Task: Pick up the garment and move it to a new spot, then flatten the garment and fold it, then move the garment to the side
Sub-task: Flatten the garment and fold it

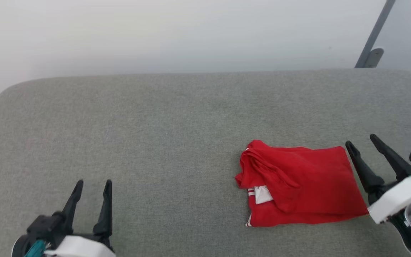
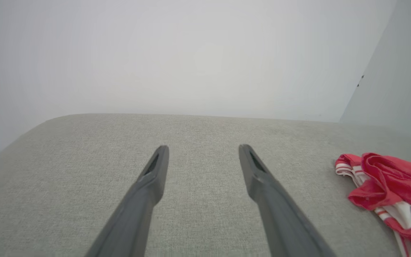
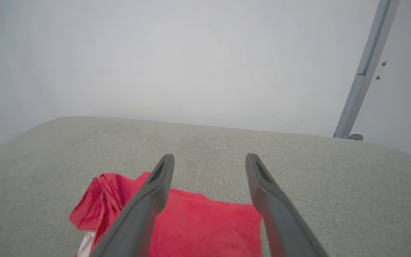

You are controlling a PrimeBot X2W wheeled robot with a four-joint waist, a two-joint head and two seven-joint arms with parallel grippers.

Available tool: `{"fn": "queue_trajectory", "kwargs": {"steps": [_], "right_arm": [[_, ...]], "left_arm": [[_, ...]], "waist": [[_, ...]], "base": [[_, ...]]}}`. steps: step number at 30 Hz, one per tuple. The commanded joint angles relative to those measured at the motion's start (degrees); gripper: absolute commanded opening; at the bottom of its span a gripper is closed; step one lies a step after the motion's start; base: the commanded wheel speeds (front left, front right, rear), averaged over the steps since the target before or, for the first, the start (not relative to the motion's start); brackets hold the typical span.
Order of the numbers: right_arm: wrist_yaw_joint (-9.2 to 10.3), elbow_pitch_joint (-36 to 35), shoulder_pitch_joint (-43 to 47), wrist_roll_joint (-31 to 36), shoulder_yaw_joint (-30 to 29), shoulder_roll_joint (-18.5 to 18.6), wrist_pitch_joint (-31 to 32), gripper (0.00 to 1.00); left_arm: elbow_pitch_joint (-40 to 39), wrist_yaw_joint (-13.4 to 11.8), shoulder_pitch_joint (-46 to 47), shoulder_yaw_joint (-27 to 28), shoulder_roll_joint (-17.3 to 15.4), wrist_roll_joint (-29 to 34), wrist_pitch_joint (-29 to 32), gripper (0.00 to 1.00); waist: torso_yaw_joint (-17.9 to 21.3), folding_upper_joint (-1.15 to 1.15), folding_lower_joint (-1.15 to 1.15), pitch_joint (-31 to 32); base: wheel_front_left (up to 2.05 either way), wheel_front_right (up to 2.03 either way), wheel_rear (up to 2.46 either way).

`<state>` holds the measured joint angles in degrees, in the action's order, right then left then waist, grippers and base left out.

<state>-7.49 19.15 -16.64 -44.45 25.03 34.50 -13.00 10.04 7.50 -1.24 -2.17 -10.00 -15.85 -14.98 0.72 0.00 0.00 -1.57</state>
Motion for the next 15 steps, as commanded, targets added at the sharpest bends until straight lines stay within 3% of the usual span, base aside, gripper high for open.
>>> {"fn": "queue_trajectory", "kwargs": {"steps": [1,15], "right_arm": [[0.00,0.04,0.99,0.53,-0.78,-0.58,-0.78,1.00],[0.00,-10.16,14.96,6.19,-15.68,-4.74,-2.16,1.00]], "left_arm": [[-0.44,-0.05,-0.97,0.30,-0.14,0.69,-0.26,1.00],[-5.06,-0.05,-7.91,2.70,1.34,2.14,-0.26,1.00]], "waist": [[0.34,0.00,0.00,0.46],[0.13,0.00,0.00,0.78]], "base": [[0.00,0.00,0.00],[0.00,0.00,0.00]]}}
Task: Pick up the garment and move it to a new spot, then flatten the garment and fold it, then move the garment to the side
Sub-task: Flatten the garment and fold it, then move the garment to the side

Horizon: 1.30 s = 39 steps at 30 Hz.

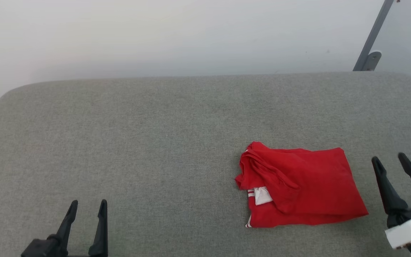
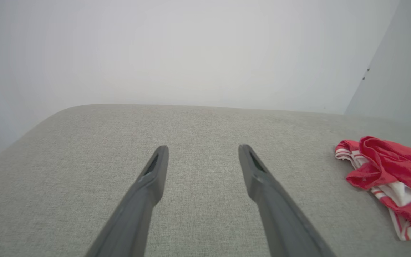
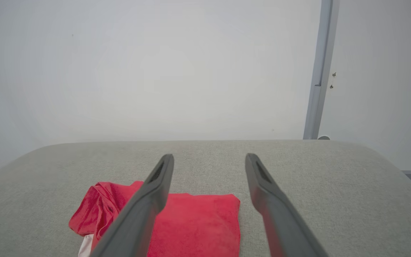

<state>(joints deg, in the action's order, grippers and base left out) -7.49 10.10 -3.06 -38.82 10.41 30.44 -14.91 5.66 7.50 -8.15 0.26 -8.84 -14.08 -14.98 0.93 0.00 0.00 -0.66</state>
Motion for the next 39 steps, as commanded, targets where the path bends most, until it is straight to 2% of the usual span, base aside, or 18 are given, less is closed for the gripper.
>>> {"fn": "queue_trajectory", "kwargs": {"steps": [1,10,17,20,25,29,33,39], "right_arm": [[0.00,-2.09,2.48,1.03,-1.95,-0.95,-0.24,1.00],[0.00,-8.34,9.08,3.37,-7.70,-3.36,1.78,1.00],[0.00,-11.01,10.42,3.72,-9.88,-4.83,4.35,1.00],[0.00,-11.37,9.78,3.95,-9.57,-4.34,5.33,1.00],[0.00,-10.99,5.07,4.54,-8.37,-0.78,9.20,1.00],[0.00,-9.10,0.01,2.85,-5.96,3.70,17.68,1.00],[0.01,-6.89,-4.78,-1.22,-2.67,9.39,31.57,1.00],[0.00,-5.12,-10.47,-10.43,-2.26,13.96,51.96,1.00]], "left_arm": [[-1.25,-0.05,-1.59,0.30,0.16,0.67,-0.26,1.00],[-5.12,-0.05,-4.03,0.52,0.32,1.53,-0.27,1.00],[-5.75,-0.05,-3.06,-0.07,0.21,1.80,-0.27,1.00],[-5.73,-0.05,-2.77,-0.16,0.18,1.73,-0.27,1.00],[-5.16,-0.05,-1.01,-1.45,-0.38,1.92,-0.27,1.00],[-5.03,-0.05,2.22,-2.33,-0.89,1.56,-0.27,1.00],[-4.96,-0.05,6.10,-3.31,-1.21,1.37,-0.27,1.00],[-4.56,-0.05,11.62,-5.09,-0.42,1.06,-0.27,1.00]], "waist": [[-0.15,0.00,0.00,-0.24],[-0.71,0.00,0.00,-0.70],[-0.77,0.00,0.00,-0.92],[-0.81,0.00,0.00,-1.28],[-0.87,0.00,0.00,-3.08],[-1.39,0.00,0.00,-5.79],[-2.02,0.00,0.00,-9.70],[-3.22,0.00,0.00,-16.03]], "base": [[0.00,0.00,0.00],[0.00,0.00,0.00],[0.00,0.00,0.00],[0.00,0.00,0.00],[0.00,0.00,0.00],[0.00,0.00,0.00],[0.00,0.00,0.00],[0.00,0.00,0.00]]}}
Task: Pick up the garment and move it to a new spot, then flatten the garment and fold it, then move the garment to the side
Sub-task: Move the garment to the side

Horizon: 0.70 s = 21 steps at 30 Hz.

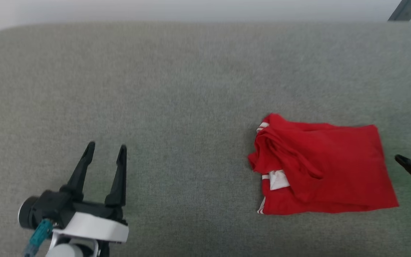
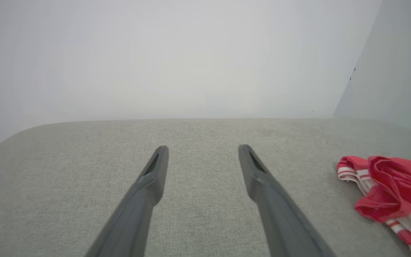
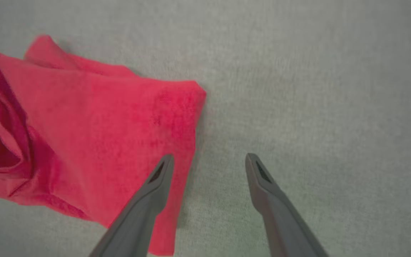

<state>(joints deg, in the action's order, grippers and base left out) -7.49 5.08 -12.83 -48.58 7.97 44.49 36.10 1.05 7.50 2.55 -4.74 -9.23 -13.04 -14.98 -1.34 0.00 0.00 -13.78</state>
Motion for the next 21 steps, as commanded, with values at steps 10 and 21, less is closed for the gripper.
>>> {"fn": "queue_trajectory", "kwargs": {"steps": [10,21], "right_arm": [[0.00,-2.26,-6.48,-3.73,2.96,1.24,15.61,1.00],[-0.01,-1.60,-5.59,-3.66,6.63,-3.38,18.44,0.00]], "left_arm": [[0.25,-0.05,7.30,-1.96,0.66,-0.54,-0.27,1.00],[1.41,-0.05,11.46,-2.39,0.01,-0.66,-0.27,1.00]], "waist": [[-2.42,0.00,0.00,-10.54],[-2.48,0.00,0.00,-13.71]], "base": [[0.00,0.00,0.00],[0.00,0.00,0.00]]}}
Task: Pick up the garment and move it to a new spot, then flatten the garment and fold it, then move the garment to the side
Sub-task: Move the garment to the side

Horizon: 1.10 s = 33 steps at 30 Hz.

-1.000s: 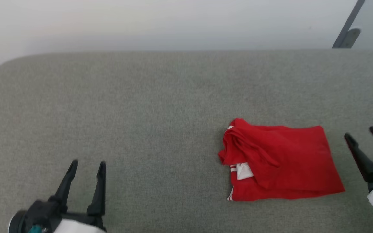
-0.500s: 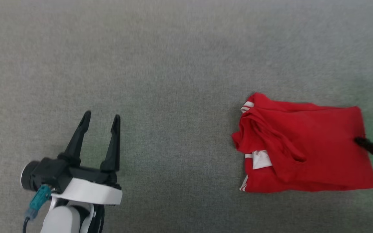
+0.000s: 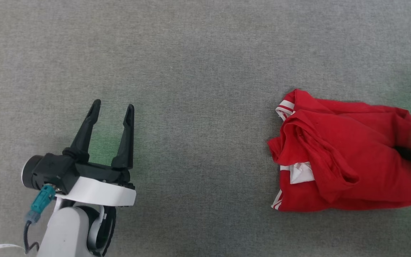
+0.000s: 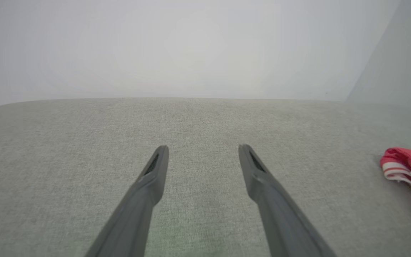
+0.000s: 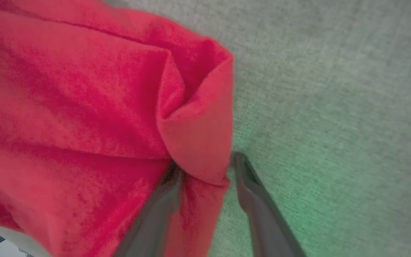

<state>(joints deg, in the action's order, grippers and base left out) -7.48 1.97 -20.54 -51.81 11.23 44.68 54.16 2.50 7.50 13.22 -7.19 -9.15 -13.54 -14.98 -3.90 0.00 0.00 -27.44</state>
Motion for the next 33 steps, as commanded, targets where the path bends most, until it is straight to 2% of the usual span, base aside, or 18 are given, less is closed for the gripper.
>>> {"fn": "queue_trajectory", "kwargs": {"steps": [1,10,18,27,33], "right_arm": [[-0.02,1.25,2.18,-0.47,3.35,-3.68,-0.06,0.00],[0.19,1.50,0.85,-0.01,-2.51,-3.25,-7.93,0.00],[0.12,4.12,0.06,0.96,-10.65,-2.16,-15.57,0.00],[0.09,17.36,-6.95,6.41,-20.03,-1.16,-26.67,0.00],[0.04,25.55,-13.84,11.63,-21.66,-1.59,-32.25,0.00]], "left_arm": [[-0.05,-0.05,0.98,0.14,-0.27,-0.13,-0.27,1.00],[-0.34,-0.05,2.46,-0.77,-2.41,0.47,-0.27,1.00],[-0.89,-0.05,7.30,-3.42,-7.07,0.77,-0.27,1.00],[-1.31,-0.05,19.32,-9.80,-13.53,1.00,-0.26,1.00],[-1.34,-0.05,26.26,-12.56,-15.51,0.48,-0.27,1.00]], "waist": [[0.37,0.00,0.00,-0.11],[5.06,0.00,0.00,-0.31],[11.64,0.00,0.00,-2.54],[16.50,0.00,0.00,-9.28],[17.44,0.00,0.00,-12.37]], "base": [[0.00,0.00,0.00],[0.00,0.00,0.00],[0.00,0.00,0.00],[0.00,0.00,0.00],[0.00,0.00,0.00]]}}
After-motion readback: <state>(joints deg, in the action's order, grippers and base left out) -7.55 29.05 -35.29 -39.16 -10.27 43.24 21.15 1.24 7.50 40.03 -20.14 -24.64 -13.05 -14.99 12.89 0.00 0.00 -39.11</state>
